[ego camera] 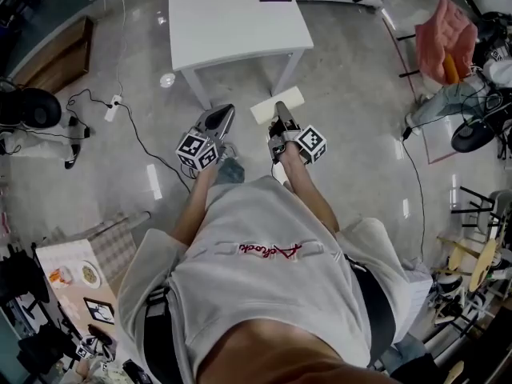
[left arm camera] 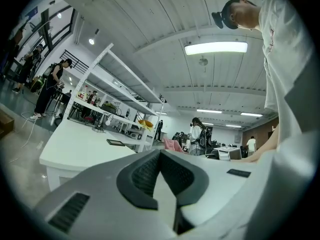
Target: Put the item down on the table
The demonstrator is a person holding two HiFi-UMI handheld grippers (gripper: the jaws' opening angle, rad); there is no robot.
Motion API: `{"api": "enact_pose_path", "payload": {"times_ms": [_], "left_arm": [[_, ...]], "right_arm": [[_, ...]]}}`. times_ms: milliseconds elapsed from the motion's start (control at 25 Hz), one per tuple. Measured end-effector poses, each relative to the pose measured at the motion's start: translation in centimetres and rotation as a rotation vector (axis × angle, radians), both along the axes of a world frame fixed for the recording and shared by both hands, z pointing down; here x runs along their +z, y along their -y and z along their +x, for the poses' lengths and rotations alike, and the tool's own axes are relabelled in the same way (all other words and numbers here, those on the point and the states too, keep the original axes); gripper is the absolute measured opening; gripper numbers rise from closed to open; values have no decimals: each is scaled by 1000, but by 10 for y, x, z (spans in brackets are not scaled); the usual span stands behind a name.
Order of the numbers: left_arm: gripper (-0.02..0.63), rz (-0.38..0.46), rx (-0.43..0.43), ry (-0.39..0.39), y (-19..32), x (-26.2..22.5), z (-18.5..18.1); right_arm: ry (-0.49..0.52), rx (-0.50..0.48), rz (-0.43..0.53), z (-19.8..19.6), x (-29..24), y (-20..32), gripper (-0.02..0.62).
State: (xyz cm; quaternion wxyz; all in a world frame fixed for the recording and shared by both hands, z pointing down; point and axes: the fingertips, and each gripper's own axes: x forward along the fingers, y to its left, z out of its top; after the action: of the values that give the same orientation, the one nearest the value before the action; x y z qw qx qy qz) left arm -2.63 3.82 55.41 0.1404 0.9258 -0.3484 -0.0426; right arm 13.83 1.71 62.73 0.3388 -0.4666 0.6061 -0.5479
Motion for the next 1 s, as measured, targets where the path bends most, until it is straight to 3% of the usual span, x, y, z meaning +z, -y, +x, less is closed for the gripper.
{"api": "enact_pose_path", "payload": {"times_ms": [1000], "left_arm": [[14,-60,66,-20,172,11,-54]], "right_arm": [[2,79,-47,-48,5,162,215]]}}
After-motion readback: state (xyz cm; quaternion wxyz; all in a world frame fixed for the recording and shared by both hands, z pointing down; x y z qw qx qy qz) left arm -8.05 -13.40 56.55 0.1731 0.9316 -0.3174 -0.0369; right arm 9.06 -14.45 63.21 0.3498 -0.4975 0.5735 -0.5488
